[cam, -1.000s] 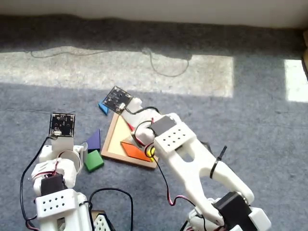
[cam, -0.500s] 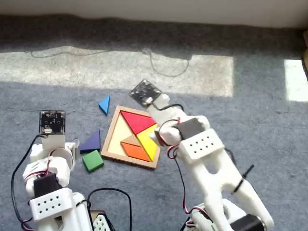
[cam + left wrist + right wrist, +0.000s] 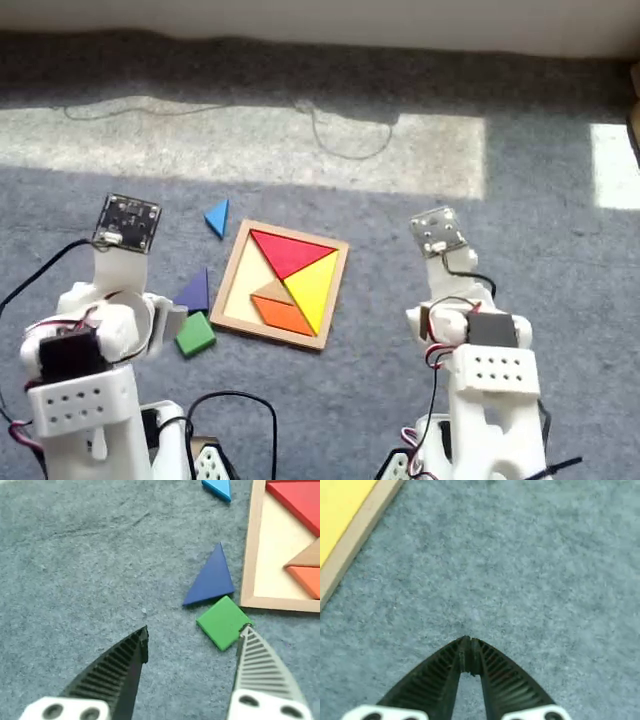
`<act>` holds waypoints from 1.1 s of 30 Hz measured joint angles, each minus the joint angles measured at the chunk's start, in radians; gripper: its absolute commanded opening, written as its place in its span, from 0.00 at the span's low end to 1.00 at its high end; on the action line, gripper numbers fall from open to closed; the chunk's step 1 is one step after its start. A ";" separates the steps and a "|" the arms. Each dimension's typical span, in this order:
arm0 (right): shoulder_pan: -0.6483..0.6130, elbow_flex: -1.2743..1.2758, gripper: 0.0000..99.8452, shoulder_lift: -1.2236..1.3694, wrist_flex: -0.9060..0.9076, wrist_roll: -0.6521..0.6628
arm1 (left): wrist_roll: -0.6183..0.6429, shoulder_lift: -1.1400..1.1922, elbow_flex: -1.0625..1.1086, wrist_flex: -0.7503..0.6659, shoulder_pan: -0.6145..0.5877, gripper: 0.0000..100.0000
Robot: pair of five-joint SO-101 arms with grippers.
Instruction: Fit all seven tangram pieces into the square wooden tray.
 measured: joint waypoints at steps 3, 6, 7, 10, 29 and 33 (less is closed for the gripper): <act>0.041 0.069 0.01 -0.061 0.000 0.000 | -0.003 0.135 -0.012 0.003 0.037 0.30; 0.072 0.133 0.01 -0.121 0.000 0.000 | -0.003 0.259 -0.012 0.003 0.095 0.30; 0.078 0.153 0.01 -0.146 0.000 0.000 | -0.003 0.293 -0.012 0.003 0.115 0.30; 0.086 0.210 0.01 -0.216 0.000 0.000 | -0.046 0.388 -0.012 0.000 0.164 0.30; 0.124 0.543 0.01 -0.641 -0.132 -0.002 | -0.348 0.916 -0.021 -0.342 0.193 0.19; 0.127 0.543 0.01 -0.664 -0.123 -0.002 | -0.347 0.939 -0.023 -0.341 0.226 0.12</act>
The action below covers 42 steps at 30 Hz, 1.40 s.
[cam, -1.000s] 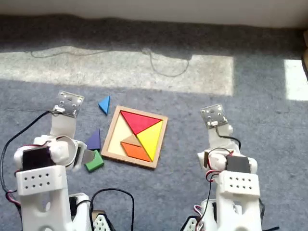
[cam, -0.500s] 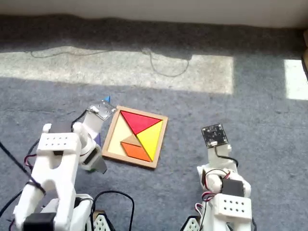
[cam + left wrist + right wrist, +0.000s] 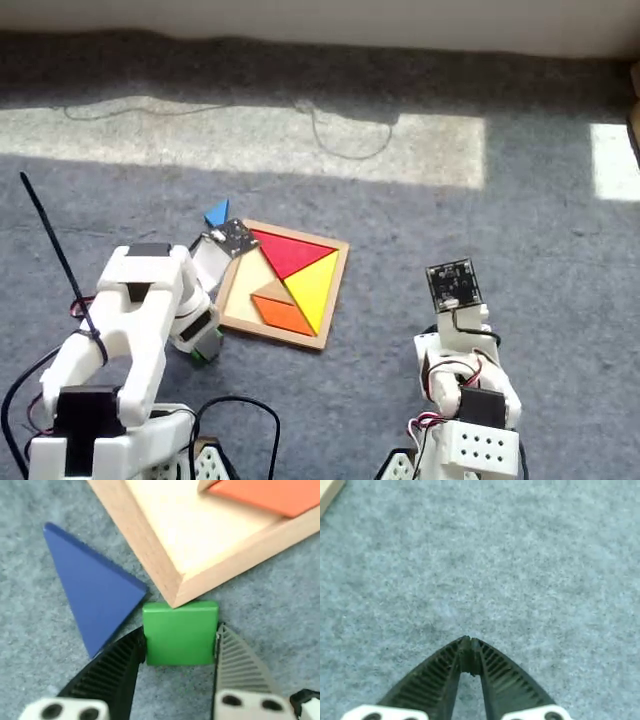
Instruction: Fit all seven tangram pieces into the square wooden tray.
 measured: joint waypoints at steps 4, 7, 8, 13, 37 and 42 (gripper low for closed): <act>0.000 0.000 0.01 -0.002 0.005 0.000 | 0.000 0.000 0.000 0.005 0.025 0.10; 0.000 0.000 0.01 -0.002 0.005 0.000 | 0.000 0.000 0.000 0.005 0.026 0.10; 0.000 0.000 0.01 -0.002 0.005 0.000 | 0.000 0.000 0.000 0.005 0.029 0.10; 0.000 0.000 0.01 -0.002 0.005 0.000 | 0.000 -0.035 0.000 0.040 0.034 0.10; 0.000 0.000 0.01 -0.002 0.005 0.000 | -0.003 -0.250 -0.109 -0.037 0.157 0.10; 0.000 0.000 0.01 -0.002 0.005 0.000 | -0.003 -0.063 -0.249 -0.058 0.181 0.10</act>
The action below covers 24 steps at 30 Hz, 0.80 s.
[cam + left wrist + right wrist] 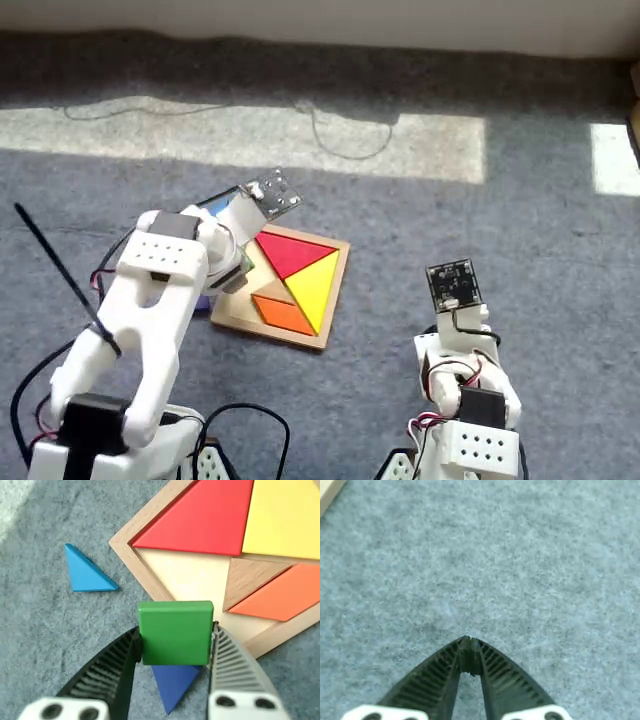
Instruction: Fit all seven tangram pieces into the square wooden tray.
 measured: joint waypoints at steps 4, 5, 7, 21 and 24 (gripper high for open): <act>0.000 0.000 0.01 0.000 0.000 0.000 | 0.002 0.114 -0.094 0.000 0.044 0.13; 0.000 0.000 0.01 0.000 0.000 0.000 | 0.000 0.135 -0.109 0.000 0.058 0.16; 0.000 0.000 0.01 0.000 0.000 0.000 | 0.000 0.176 -0.135 0.000 0.078 0.23; 0.000 0.000 0.01 0.000 0.000 0.000 | 0.092 0.221 -0.222 0.020 0.037 0.29; 0.000 0.000 0.01 0.000 0.000 0.000 | 0.094 0.221 -0.226 0.025 0.020 0.26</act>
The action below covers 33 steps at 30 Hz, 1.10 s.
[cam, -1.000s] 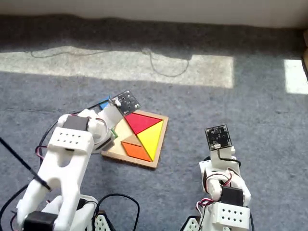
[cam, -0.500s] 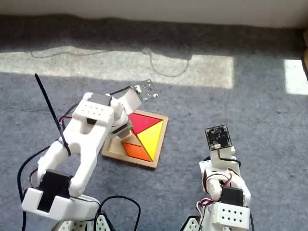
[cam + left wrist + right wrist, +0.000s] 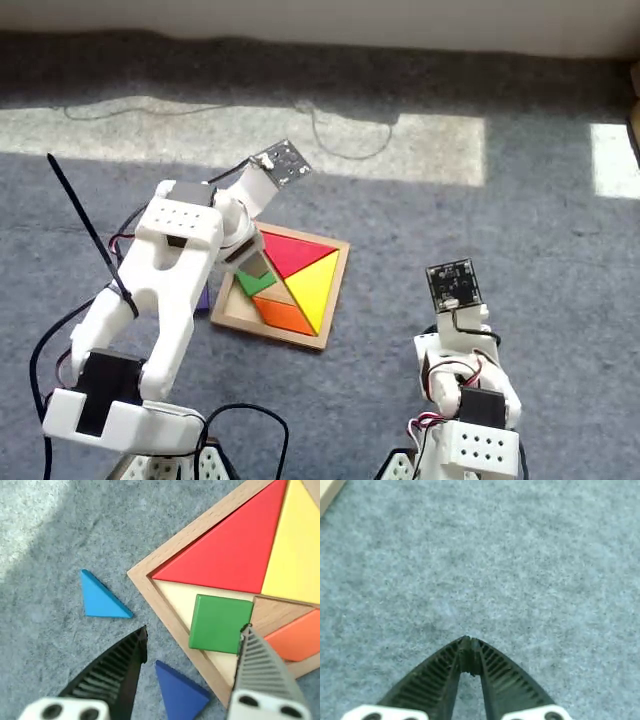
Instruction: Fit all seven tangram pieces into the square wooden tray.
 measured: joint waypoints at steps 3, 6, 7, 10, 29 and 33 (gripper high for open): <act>0.000 0.000 0.01 0.000 0.000 0.000 | 0.018 0.009 -0.003 0.000 -0.026 0.25; 0.000 0.000 0.01 0.000 0.000 0.000 | 0.021 0.009 -0.003 -0.011 -0.054 0.26; 0.000 0.000 0.01 0.000 0.000 0.000 | 0.021 0.009 -0.003 -0.014 -0.061 0.27; 0.000 0.000 0.01 0.000 0.000 0.000 | 0.021 0.009 0.031 -0.044 -0.074 0.26; 0.000 0.000 0.01 0.000 0.000 0.000 | 0.123 0.009 0.147 -0.241 -0.008 0.27; 0.000 0.000 0.01 0.000 0.000 0.000 | 0.229 0.009 0.028 -0.190 -0.095 0.26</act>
